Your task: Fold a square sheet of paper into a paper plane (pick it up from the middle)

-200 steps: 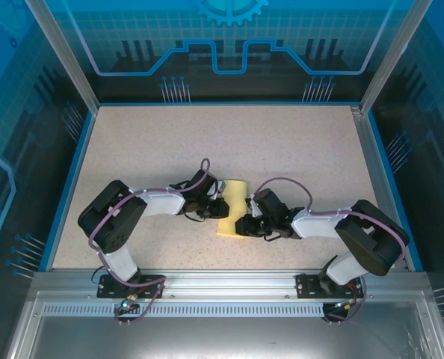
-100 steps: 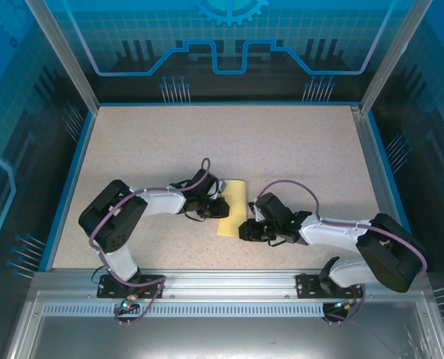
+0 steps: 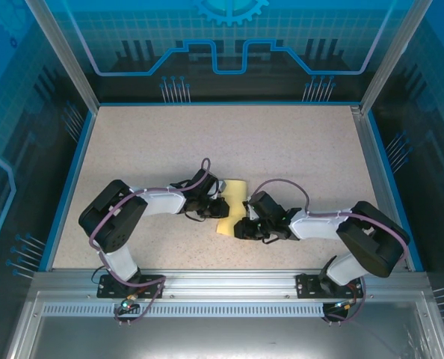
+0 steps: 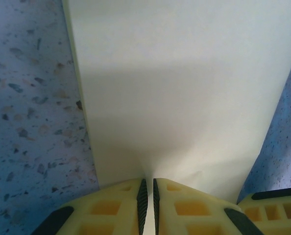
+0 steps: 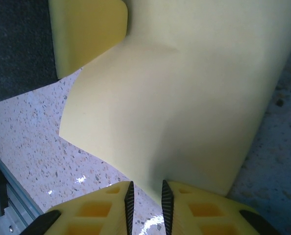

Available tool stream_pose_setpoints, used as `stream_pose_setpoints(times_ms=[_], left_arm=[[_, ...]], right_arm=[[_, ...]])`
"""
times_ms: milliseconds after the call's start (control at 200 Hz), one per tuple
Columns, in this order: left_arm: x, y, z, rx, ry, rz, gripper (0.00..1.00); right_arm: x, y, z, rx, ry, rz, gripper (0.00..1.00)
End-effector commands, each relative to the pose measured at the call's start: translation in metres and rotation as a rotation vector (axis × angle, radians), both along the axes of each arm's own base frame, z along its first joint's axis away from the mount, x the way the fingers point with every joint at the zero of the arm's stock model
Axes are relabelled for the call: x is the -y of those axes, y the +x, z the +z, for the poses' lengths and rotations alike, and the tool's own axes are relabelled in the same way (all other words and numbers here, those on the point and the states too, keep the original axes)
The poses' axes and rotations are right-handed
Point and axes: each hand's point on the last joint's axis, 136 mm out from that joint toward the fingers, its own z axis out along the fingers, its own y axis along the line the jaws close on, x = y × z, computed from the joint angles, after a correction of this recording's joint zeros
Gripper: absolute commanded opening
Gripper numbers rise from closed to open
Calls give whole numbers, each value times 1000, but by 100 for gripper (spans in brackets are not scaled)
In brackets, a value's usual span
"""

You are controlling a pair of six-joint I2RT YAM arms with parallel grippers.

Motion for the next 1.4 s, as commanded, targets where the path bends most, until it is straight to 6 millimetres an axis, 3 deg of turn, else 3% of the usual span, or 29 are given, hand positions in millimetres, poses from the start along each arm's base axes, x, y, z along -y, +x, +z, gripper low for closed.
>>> stream_pose_setpoints(times_ms=[0,175,340,430,570,930,1235,1391], left_arm=[[-30,-19,-36,-76,169,6,17],[-28,-18,-35,-76,161,4,17],[-25,-18,-33,-73,151,-10,17],[-25,-18,-32,-73,150,-13,17],[-26,-18,-30,-67,150,-13,17],[-27,-21,-29,-62,145,-9,17],[-31,-24,-30,-61,154,-8,17],[-32,-25,-31,-61,160,-9,17]], right_arm=[[30,-30,-23,-78,-117,20,25],[43,-28,-5,-45,-127,-6,25],[45,16,26,82,-77,-150,24],[36,38,42,126,1,-188,24],[28,60,51,160,4,-223,24],[3,84,22,100,44,-216,24],[38,80,-19,74,-190,-250,22],[59,82,-19,100,-274,-273,22]])
